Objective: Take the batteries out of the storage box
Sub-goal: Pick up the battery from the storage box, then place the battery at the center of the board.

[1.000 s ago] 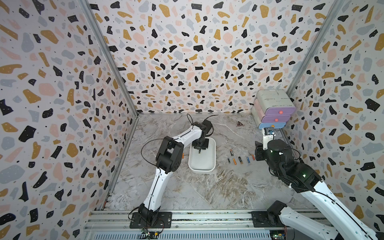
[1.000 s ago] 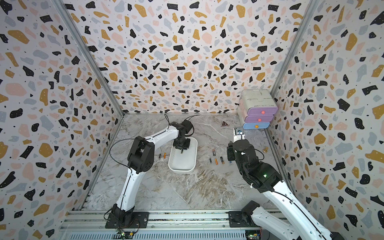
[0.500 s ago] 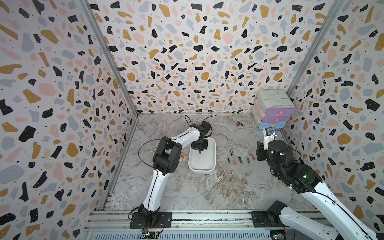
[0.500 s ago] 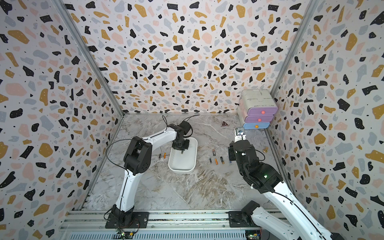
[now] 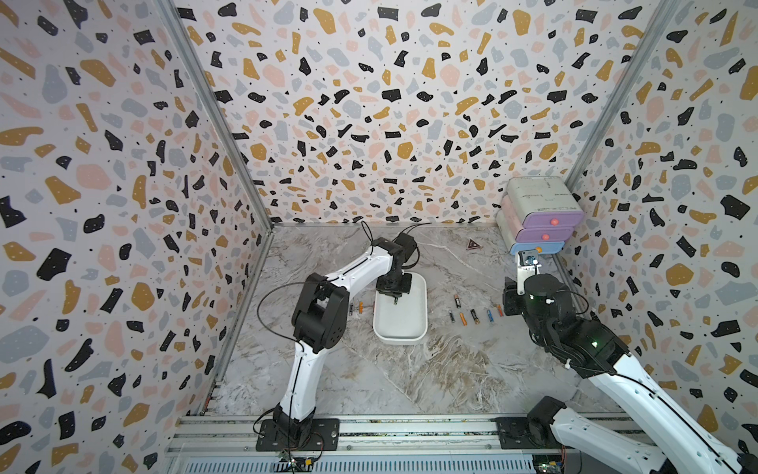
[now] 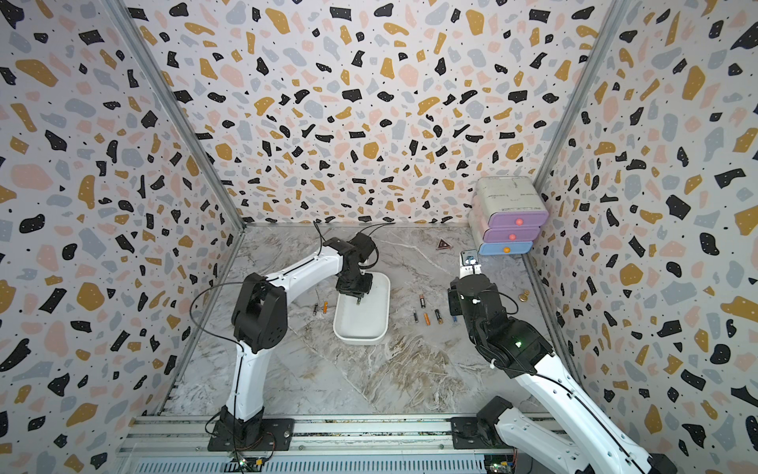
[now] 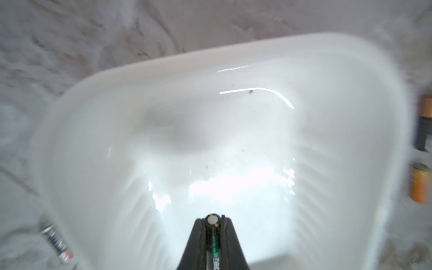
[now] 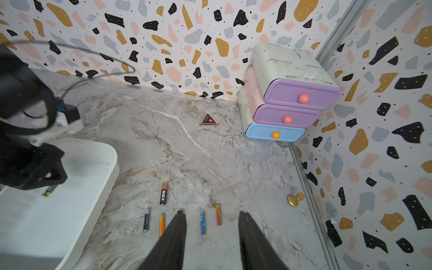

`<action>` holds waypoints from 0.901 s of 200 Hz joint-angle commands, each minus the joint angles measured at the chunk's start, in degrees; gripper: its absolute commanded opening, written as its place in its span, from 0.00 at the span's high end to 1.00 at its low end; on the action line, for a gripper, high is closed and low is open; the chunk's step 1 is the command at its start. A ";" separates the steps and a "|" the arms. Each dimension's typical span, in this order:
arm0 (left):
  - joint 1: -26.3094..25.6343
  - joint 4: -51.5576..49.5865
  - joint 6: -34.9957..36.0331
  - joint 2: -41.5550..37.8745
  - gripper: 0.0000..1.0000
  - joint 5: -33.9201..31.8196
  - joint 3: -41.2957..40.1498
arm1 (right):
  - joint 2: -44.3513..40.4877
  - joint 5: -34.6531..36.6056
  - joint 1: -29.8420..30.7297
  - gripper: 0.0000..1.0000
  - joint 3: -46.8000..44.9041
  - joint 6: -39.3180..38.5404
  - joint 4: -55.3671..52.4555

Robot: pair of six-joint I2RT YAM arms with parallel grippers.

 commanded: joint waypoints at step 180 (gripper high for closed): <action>26.07 3.43 10.26 -6.98 1.00 -5.05 -14.99 | 30.39 -36.76 -0.12 0.52 12.27 5.71 -11.54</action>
